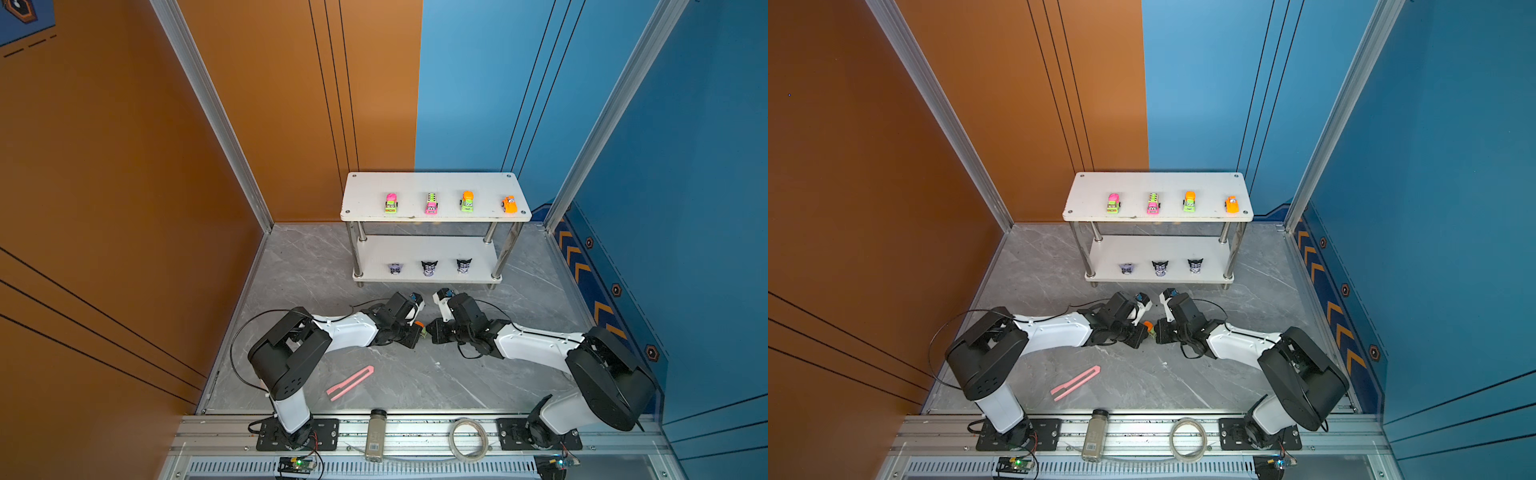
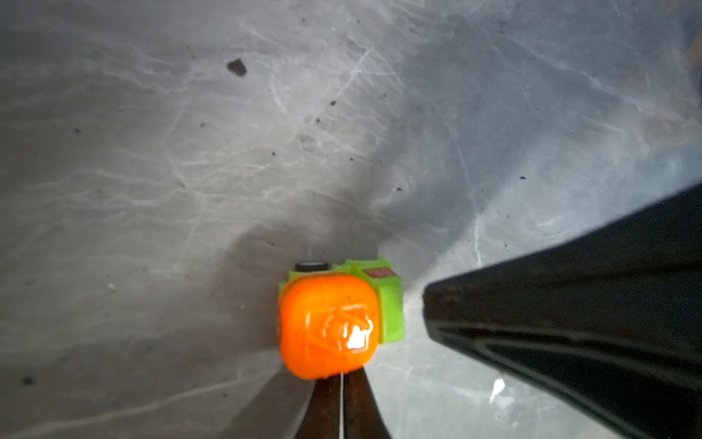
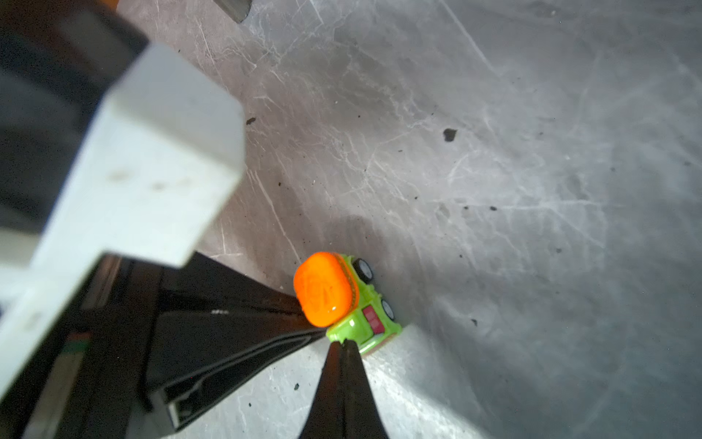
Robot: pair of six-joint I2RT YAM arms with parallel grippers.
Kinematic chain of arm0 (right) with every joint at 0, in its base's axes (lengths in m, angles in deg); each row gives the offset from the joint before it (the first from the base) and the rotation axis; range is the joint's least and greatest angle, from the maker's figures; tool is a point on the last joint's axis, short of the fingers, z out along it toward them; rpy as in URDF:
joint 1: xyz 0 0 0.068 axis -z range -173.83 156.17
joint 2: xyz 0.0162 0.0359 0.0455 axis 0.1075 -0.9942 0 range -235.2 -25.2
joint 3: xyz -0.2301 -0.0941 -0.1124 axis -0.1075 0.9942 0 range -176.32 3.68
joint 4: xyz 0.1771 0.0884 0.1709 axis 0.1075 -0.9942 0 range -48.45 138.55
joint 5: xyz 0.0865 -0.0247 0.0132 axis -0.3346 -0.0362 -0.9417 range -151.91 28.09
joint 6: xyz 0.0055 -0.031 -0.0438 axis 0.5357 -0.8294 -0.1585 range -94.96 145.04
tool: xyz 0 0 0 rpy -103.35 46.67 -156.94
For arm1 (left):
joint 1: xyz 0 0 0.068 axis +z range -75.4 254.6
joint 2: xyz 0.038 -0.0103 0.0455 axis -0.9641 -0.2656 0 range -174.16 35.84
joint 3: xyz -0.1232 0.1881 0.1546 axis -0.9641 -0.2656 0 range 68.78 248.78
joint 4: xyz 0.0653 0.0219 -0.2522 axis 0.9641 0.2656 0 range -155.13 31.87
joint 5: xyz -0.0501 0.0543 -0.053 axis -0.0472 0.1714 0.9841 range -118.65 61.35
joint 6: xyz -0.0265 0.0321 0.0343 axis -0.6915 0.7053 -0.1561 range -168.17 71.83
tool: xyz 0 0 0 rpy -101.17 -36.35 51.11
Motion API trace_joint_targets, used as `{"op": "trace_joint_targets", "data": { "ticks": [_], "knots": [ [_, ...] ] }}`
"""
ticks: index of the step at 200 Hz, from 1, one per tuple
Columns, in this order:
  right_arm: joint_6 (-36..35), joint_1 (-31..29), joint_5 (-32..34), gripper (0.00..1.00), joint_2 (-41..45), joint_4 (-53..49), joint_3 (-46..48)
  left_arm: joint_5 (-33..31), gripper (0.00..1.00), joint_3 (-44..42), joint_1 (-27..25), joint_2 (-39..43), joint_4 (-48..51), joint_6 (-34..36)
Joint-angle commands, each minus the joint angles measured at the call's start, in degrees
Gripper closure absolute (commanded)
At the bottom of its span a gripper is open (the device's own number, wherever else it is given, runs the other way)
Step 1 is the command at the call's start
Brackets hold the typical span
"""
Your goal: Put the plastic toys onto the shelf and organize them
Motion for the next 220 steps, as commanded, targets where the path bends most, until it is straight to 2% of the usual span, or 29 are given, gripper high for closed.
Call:
{"op": "trace_joint_targets", "data": {
  "ticks": [1, 62, 108, 126, 152, 175, 188, 208, 220],
  "knots": [
    [1.1, 0.1, 3.0, 1.0, 2.1, -1.7, 1.4, -0.8, 0.93, 1.3, 1.9, -0.1, 2.3, 2.2],
    [0.9, 3.6, 4.1, 1.0, 3.4, -3.7, 1.6, 0.6, 0.92, 6.8, 3.1, -5.0, 2.5, 4.3],
    [1.6, 3.6, 3.6, 1.0, -0.2, -1.5, 0.9, -3.1, 0.89, 7.4, 4.0, -3.3, 6.4, 6.0],
    [1.2, 4.0, 3.8, 1.0, -0.3, -1.7, 0.9, -7.2, 0.84, 7.6, 2.5, -0.6, 9.3, 5.7],
    [0.6, 5.9, 4.9, 1.0, 1.1, -2.9, 1.4, -15.4, 0.7, 9.8, -4.3, 3.0, 15.2, 5.6],
    [0.6, 9.0, 5.1, 1.0, 3.0, -3.4, 2.5, -19.0, 0.66, 11.0, -9.1, 4.5, 15.9, 3.7],
    [0.6, 10.6, 5.4, 1.0, 4.5, -4.2, 3.0, -21.1, 0.63, 11.6, -10.1, 4.6, 16.8, 1.5],
    [0.6, 12.7, 5.5, 1.0, 7.0, -6.4, 3.4, -22.7, 0.45, 12.5, -10.5, 3.9, 18.0, -1.5],
    [0.4, 13.6, 5.7, 1.0, 8.8, -7.6, 3.9, -24.2, 0.41, 13.3, -10.9, 2.6, 18.9, -2.7]
  ]
}}
